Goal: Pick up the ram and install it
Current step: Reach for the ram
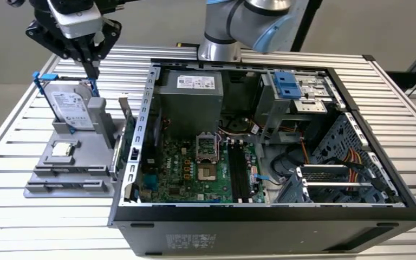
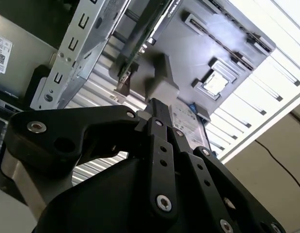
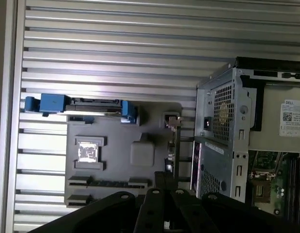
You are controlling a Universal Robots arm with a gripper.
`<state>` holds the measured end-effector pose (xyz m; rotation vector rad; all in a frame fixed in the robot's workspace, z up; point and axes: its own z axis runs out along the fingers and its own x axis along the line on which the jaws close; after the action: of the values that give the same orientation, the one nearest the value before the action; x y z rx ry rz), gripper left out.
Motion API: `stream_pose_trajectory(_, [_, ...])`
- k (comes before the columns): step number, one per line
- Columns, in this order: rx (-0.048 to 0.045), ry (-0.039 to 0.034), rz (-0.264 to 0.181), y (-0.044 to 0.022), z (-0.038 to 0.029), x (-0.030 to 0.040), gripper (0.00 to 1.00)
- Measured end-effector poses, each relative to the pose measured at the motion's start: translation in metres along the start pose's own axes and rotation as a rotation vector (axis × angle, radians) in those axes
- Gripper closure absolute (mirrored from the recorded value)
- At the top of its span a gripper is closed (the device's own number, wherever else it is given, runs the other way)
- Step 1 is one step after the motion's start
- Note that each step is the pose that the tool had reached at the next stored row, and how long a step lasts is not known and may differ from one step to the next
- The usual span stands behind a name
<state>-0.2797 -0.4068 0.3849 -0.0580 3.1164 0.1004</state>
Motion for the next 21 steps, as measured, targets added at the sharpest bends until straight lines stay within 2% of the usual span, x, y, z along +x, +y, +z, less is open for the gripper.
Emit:
stream_pose_trajectory(2, [0.0001, -0.0033, 0.0, 0.0003, -0.0002, 0.0089, 1.0])
stream_pose_trajectory(6, [0.0002, -0.0037, 0.002, 0.0008, -0.0005, 0.0222, 1.0])
stream_pose_trajectory(13, [0.0017, -0.0074, 0.063, 0.001, -0.0002, 0.0269, 1.0])
stream_pose_trajectory(21, [0.0021, -0.0082, 0.075, 0.0016, -0.0004, 0.0437, 1.0])
